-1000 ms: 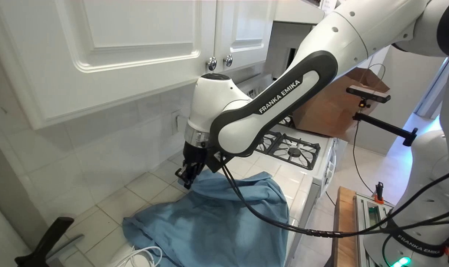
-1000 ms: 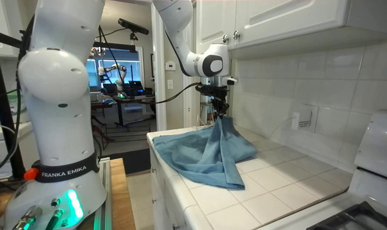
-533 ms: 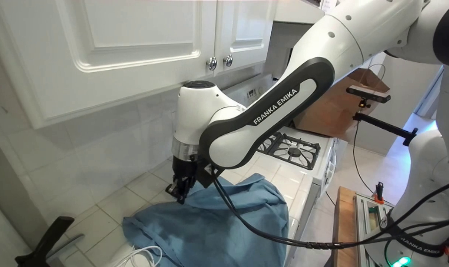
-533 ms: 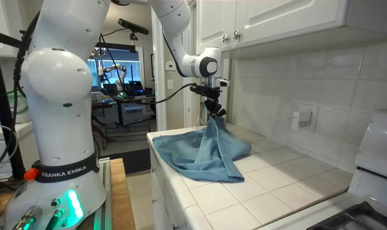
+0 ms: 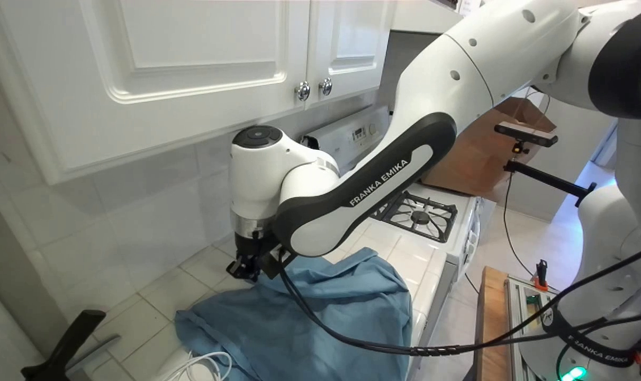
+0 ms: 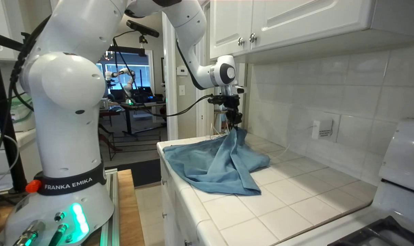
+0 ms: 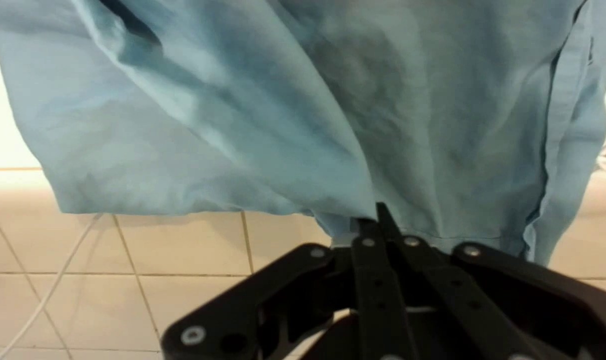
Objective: Fold the blue pillowcase in half from right to left.
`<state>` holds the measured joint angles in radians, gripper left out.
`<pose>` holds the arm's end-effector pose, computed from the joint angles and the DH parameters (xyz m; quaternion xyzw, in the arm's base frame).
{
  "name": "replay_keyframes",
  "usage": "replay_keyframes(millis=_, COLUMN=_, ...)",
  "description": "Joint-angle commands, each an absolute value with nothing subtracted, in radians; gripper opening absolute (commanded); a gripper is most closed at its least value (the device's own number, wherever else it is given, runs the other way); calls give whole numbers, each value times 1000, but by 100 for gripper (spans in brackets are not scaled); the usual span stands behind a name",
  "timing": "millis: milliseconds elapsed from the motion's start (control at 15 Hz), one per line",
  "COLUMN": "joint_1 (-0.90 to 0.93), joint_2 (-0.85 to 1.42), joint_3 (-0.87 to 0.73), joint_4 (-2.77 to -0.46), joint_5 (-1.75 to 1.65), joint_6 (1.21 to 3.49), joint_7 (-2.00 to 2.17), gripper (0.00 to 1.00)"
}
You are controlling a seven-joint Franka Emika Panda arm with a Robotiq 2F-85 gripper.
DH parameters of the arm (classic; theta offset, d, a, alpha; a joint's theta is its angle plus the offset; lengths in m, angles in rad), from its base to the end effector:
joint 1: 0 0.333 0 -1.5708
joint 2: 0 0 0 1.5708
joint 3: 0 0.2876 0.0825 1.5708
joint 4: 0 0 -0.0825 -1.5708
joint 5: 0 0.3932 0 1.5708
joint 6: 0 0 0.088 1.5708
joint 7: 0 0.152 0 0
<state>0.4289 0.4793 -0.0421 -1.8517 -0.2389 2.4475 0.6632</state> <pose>0.6076 0.2404 0.1993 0.9931 -0.0474 0.0952 0.0499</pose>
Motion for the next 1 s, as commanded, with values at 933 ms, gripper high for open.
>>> replay_keyframes(millis=933, joint_1=542, joint_2=634, joint_3=-52, joint_4=-1581, joint_5=-621, joint_6=2332, joint_7=997, gripper=0)
